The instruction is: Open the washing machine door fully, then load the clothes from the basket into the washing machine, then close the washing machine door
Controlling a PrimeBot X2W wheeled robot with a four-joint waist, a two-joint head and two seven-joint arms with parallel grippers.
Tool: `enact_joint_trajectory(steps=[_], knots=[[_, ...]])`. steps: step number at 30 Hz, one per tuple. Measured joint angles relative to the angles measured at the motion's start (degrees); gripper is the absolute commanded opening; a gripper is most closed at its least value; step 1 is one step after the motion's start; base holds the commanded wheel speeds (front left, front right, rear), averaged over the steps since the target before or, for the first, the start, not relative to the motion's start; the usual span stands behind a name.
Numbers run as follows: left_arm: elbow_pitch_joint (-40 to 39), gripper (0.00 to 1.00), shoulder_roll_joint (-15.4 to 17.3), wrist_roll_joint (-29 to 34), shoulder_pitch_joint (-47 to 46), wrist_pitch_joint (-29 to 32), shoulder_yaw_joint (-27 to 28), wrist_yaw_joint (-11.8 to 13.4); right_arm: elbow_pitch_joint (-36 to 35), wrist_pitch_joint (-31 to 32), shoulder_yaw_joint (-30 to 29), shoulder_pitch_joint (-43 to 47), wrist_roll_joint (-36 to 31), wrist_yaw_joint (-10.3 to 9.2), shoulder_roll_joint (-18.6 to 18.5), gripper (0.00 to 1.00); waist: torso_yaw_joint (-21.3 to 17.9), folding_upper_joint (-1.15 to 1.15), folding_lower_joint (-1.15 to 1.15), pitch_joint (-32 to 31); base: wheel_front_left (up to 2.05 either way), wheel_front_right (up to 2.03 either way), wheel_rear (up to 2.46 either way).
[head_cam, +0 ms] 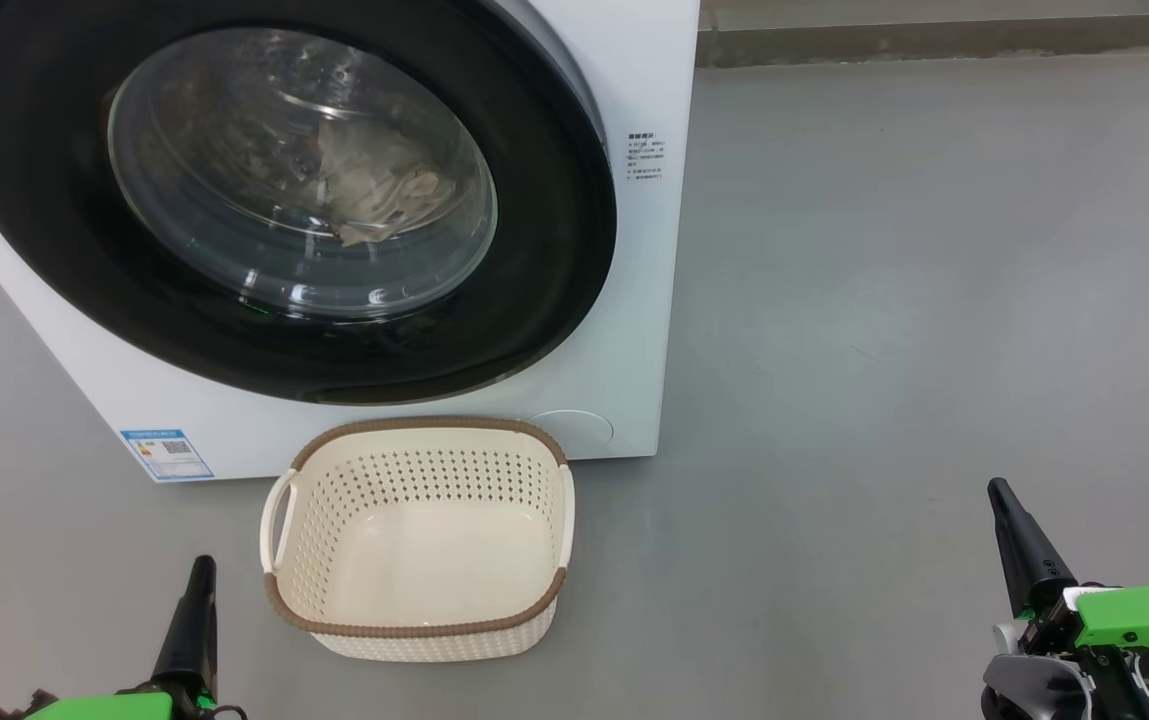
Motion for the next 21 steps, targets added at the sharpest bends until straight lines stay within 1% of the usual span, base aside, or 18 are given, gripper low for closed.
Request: enact_joint_trajectory(steps=[21], knots=[[0.0, 0.00, 0.0, 0.0, 0.0, 0.0, 0.0, 0.0, -0.1, -0.2, 0.2, 0.0, 0.1, 0.00, -0.2, 0.00, 0.0, 0.00, 0.00, 0.0, 0.00, 0.00, 0.00]])
